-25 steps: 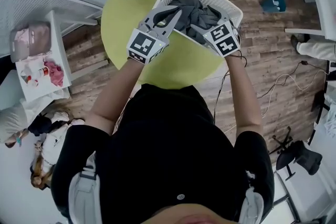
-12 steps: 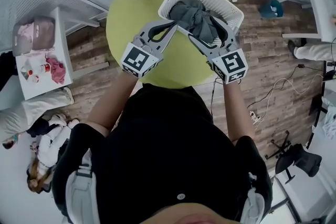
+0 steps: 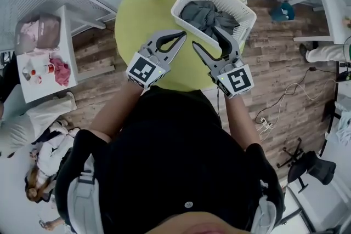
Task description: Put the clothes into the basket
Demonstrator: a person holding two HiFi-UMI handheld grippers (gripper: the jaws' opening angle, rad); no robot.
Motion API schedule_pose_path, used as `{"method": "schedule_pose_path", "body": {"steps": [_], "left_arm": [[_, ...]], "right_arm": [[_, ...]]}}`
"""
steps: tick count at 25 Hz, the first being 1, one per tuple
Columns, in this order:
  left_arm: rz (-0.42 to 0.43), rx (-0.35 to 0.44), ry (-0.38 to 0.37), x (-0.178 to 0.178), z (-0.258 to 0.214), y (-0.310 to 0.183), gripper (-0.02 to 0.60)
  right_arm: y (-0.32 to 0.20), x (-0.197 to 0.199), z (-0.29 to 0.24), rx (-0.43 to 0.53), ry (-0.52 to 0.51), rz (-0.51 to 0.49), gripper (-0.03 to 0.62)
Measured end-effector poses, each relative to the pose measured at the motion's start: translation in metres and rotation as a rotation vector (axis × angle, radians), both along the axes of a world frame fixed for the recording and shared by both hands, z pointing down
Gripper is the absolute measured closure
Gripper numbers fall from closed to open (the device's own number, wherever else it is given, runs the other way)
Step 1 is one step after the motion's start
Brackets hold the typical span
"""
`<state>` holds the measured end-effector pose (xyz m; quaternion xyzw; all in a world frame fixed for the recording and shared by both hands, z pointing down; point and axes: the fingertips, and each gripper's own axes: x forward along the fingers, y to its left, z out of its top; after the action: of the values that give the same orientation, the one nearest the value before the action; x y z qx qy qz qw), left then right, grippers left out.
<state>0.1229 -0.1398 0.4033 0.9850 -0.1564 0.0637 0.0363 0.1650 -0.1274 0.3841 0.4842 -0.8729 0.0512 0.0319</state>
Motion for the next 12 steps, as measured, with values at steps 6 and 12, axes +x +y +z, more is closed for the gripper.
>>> {"method": "schedule_pose_path", "body": {"steps": [6, 12], "left_arm": [[0.003, 0.017, 0.021, -0.007, -0.012, 0.003, 0.571], [0.0, 0.015, 0.048, -0.009, -0.018, 0.004, 0.571]], "right_arm": [[0.002, -0.006, -0.012, 0.06, -0.008, 0.036, 0.513], [0.001, -0.004, -0.007, 0.04, -0.031, 0.04, 0.569]]}}
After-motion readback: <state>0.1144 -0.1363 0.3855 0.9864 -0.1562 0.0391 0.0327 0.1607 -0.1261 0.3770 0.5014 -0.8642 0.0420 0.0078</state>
